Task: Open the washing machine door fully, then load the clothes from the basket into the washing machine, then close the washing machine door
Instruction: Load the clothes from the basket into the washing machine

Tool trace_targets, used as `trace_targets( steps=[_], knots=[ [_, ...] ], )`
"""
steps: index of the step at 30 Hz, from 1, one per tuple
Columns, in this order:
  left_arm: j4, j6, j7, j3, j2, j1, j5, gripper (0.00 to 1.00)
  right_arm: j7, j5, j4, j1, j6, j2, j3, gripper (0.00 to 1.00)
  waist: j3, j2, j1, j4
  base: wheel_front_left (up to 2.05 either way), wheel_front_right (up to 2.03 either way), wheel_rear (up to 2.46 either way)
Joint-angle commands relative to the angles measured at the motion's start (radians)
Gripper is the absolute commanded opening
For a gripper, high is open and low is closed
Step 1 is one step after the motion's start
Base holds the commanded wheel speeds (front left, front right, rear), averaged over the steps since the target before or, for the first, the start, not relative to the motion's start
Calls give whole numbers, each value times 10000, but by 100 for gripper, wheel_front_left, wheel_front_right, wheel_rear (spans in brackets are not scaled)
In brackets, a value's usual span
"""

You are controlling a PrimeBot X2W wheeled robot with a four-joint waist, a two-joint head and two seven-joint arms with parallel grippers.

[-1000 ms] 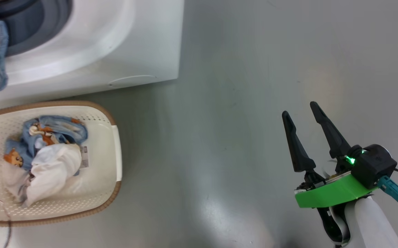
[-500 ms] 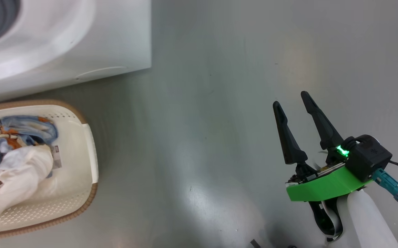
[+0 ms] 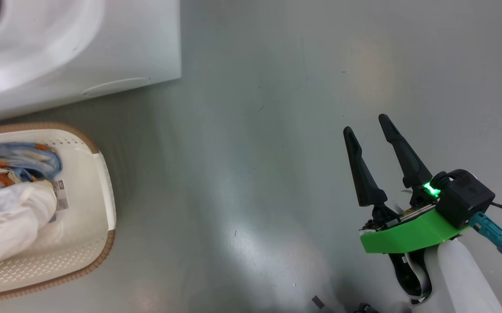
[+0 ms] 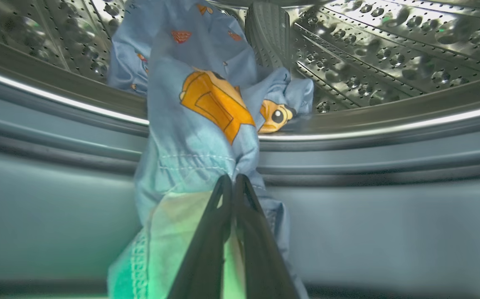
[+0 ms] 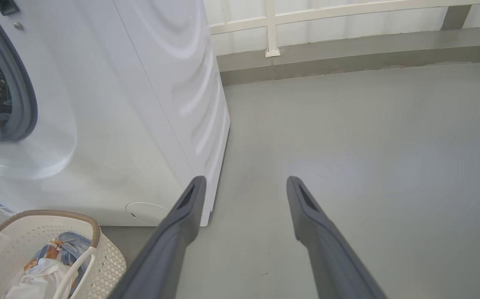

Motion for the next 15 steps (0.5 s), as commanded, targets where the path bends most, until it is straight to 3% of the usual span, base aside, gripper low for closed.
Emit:
trace_targets(
  steps=[1, 15],
  knots=[
    [-322, -57, -167, 240, 716, -277, 142, 0, -47, 41, -257, -11, 62, 69, 223, 100, 39, 0, 0, 37, 0, 0, 0],
    [-266, 292, -2515, 328, 876, -1603, 1029, 0, -47, 104, -395, -239, 62, 77, 332, 100, 707, 0, 0, -191, 0, 0, 0]
  ],
)
